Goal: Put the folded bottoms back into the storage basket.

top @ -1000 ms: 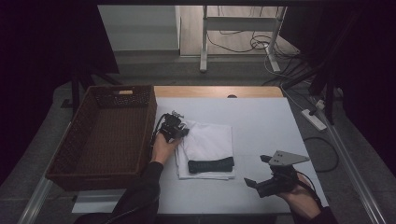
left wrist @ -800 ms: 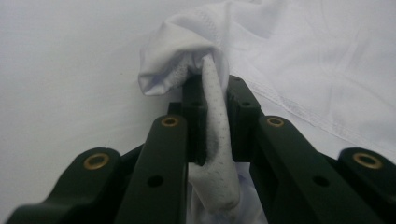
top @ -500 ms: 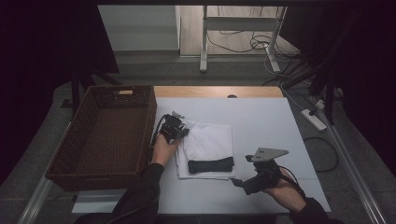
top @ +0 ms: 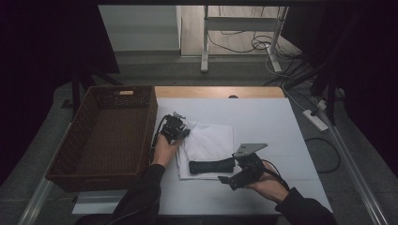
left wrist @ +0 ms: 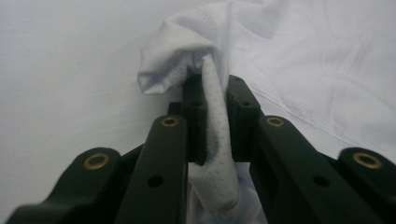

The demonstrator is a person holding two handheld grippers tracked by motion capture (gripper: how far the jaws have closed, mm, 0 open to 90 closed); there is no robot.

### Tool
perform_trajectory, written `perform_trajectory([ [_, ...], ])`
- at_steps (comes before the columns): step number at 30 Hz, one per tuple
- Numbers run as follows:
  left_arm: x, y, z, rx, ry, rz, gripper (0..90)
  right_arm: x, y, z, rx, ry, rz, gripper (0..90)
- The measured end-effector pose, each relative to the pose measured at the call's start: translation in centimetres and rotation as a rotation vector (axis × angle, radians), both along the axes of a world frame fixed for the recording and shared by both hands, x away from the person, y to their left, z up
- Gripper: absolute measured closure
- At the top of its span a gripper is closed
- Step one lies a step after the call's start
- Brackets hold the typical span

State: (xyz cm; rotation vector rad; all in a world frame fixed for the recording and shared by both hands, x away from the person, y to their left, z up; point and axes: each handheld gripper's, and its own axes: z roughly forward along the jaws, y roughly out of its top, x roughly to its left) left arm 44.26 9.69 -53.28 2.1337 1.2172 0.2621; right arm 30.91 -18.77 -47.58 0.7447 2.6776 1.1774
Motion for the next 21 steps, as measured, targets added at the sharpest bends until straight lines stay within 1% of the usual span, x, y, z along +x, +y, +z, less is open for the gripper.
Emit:
perform_trajectory([
  [3,0.0,0.0,0.0,-0.003,0.003,0.001,79.8,0.2,0.9,-0.4,-0.03,-0.004,0.014,0.0],
  [6,0.0,0.0,0.0,-0.004,0.004,0.002,79.7,0.4,1.4,-0.6,-0.043,-0.009,0.029,0.0],
  [8,0.0,0.1,0.0,-0.005,0.006,0.002,79.7,0.6,1.8,-0.8,-0.06,-0.012,0.032,0.0],
  [21,0.0,0.0,0.0,-0.007,0.011,0.006,79.7,1.5,3.5,-1.8,-0.116,-0.013,0.059,0.0],
])
